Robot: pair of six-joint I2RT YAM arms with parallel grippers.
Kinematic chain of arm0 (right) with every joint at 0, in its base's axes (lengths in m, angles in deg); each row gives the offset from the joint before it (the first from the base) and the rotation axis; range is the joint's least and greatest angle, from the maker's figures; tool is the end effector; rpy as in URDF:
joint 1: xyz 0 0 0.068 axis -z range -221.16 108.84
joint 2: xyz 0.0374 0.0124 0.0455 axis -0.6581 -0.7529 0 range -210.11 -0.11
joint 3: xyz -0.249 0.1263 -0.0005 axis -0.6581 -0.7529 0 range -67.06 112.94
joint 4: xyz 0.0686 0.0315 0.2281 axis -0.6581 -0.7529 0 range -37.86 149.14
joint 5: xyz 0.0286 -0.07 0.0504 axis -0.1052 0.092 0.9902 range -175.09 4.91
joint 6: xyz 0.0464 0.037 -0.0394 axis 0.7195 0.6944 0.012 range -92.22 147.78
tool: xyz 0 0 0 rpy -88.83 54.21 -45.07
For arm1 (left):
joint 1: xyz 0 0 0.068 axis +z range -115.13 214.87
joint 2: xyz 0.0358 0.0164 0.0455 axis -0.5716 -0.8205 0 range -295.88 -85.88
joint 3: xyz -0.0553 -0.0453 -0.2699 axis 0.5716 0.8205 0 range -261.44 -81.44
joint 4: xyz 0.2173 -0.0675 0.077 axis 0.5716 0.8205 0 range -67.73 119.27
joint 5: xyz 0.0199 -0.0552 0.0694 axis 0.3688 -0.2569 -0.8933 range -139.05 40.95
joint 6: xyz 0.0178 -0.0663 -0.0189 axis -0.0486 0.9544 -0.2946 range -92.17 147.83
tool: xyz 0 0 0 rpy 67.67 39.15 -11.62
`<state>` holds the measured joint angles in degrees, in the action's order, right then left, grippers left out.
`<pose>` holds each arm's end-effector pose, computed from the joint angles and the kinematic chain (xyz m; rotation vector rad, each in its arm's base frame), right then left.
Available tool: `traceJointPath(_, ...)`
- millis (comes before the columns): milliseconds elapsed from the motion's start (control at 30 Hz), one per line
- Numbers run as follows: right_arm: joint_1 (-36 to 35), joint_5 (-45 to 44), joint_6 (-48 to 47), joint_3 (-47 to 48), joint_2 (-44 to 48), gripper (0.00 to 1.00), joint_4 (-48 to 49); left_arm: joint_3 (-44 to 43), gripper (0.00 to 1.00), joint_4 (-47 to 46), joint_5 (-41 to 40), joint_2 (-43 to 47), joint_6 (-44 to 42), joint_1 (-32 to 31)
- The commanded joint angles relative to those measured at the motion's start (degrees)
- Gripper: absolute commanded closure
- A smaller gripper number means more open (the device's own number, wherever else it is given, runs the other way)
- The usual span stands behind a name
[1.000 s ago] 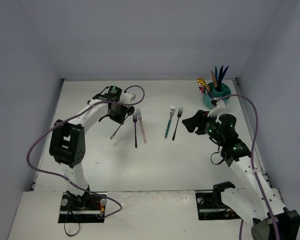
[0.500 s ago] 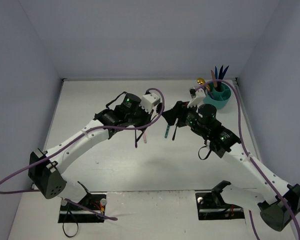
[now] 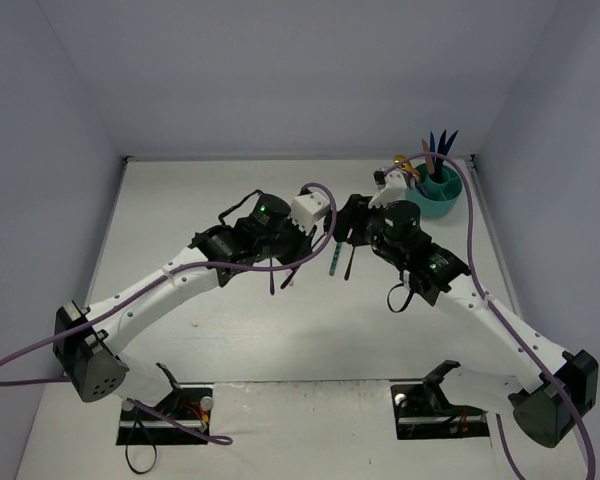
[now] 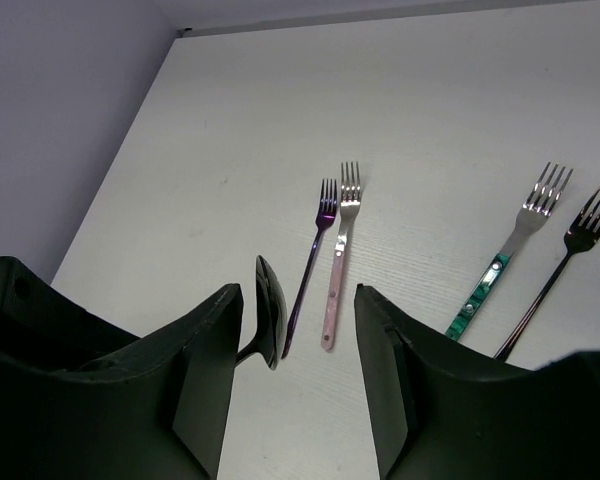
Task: Sort the eating utensils into containers
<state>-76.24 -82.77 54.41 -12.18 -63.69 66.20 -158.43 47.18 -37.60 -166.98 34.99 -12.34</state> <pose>0.2120 0.1520 0.3777 -0.1558 1.6615 0.8607 0.2082 -0.2419 0.3610 0.8592 1.9849 -0.7732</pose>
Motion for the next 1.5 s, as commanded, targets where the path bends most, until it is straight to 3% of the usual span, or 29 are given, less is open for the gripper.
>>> traceJointPath(0, -0.7, -1.9, -1.0, 3.3, -0.8, 0.59, 4.0, -2.8, 1.00, -3.9, -1.0, 1.6, 0.8, -0.4)
traceJointPath(200, -0.9, -1.9, -1.6, 2.5, -1.5, 0.77, 3.9, -4.0, 1.00, -3.4, -1.2, 0.5, 0.8, -0.5)
traceJointPath(367, -0.9, -2.5, -2.9, 2.1, -1.4, 1.00, 3.9, -4.2, 1.00, -2.9, -1.6, 0.1, 1.1, -0.6)
traceJointPath(433, -0.9, -4.9, -4.1, 2.0, -1.1, 1.00, 3.8, -4.4, 0.99, -2.6, -2.7, -0.1, 1.6, -0.5)
traceJointPath(467, -0.9, -5.6, -5.1, 2.1, -0.9, 1.00, 3.5, -4.3, 0.88, -2.3, -3.8, -0.2, 1.9, -0.6)
traceJointPath(533, -0.8, -8.1, -6.8, 2.8, -0.6, 1.00, 2.6, -4.2, 0.58, -1.9, -6.1, -0.5, 2.4, -0.4)
traceJointPath(600, -0.7, -11.7, -10.1, 3.9, -0.5, 1.00, 1.7, -4.0, 0.45, -1.3, -8.7, -0.5, 3.3, -0.3)
traceJointPath(667, -0.6, -16.8, -13.1, 5.8, -0.6, 1.00, 0.6, -3.9, 0.38, -0.5, -11.6, -0.4, 4.5, 0.5)
traceJointPath(833, 1.4, -29.6, -23.9, 10.3, -3.1, 1.00, 0.4, -2.7, 0.35, 1.9, -12.1, 1.7, 9.0, 6.9)
traceJointPath(967, 8.7, -30.9, -29.3, 15.8, -6.9, 1.00, 1.2, 0.5, 0.33, 1.7, -7.7, 6.3, 10.9, 17.8)
traceJointPath(1133, 15.8, -32.9, -37.2, 20.6, -12.4, 1.00, 6.8, 4.6, 0.29, 1.2, -6.2, 11.0, 8.4, 25.9)
traceJointPath(1267, 19.9, -33.9, -41.8, 22.7, -16.6, 1.00, 13.1, 8.8, 0.28, -0.6, -3.7, 13.3, 6.0, 30.4)
traceJointPath(1467, 25.0, -33.9, -45.8, 24.3, -22.0, 1.00, 20.4, 14.4, 0.28, -3.6, -5.4, 16.3, 4.3, 31.4)
